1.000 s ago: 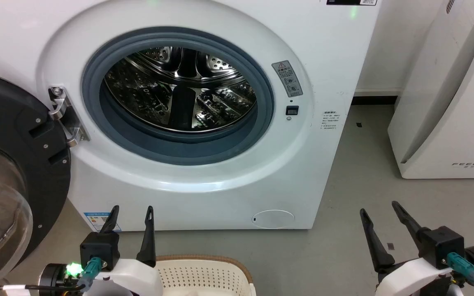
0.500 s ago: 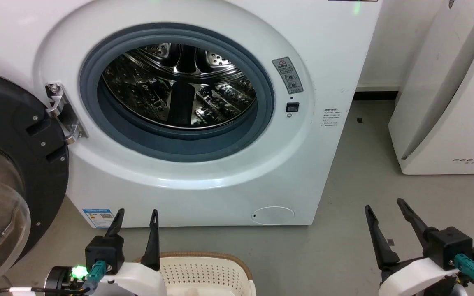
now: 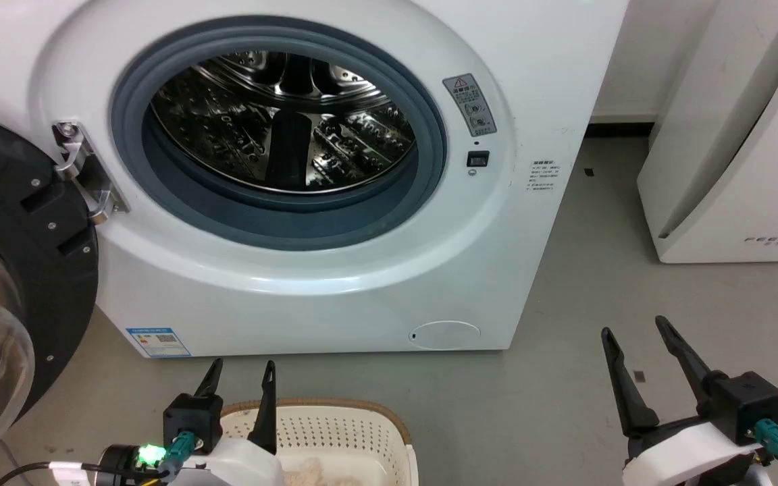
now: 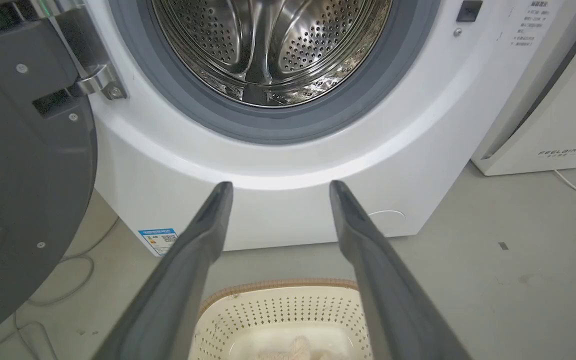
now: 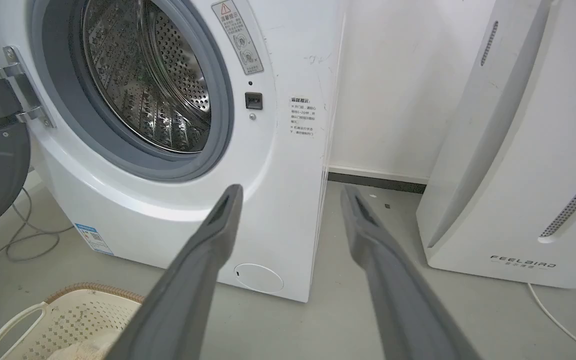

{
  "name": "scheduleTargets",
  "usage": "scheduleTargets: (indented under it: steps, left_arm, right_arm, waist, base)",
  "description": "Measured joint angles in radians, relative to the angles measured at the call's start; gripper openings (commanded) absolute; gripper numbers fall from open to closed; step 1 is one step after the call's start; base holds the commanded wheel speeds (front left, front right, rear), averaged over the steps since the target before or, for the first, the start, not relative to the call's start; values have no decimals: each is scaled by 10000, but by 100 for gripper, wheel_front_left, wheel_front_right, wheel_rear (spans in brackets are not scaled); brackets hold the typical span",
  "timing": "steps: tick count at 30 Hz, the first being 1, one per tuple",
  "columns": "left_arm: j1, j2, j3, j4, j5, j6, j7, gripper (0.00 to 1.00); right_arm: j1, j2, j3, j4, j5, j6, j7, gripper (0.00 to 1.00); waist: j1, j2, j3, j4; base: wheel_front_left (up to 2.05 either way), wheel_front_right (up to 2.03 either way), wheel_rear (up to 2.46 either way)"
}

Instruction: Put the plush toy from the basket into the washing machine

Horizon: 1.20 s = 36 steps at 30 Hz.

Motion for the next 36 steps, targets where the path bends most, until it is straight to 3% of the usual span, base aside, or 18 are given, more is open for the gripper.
scheduleTargets:
  steps: [9,36]
  left_arm:
    - [-432,12,-138,993,-105,-98,-178,100]
    - [-2891,571,-1118,5875,-299,-723,-318,100]
  right_arm:
    - [-23,0,-10,-150,0,0,-173,100]
    - [-801,0,12,-652,357,0,-840,100]
  waist:
    - [0,0,516,-86]
    - [1,0,2983,-668]
  base:
    - [0,0,0]
    - [0,0,0]
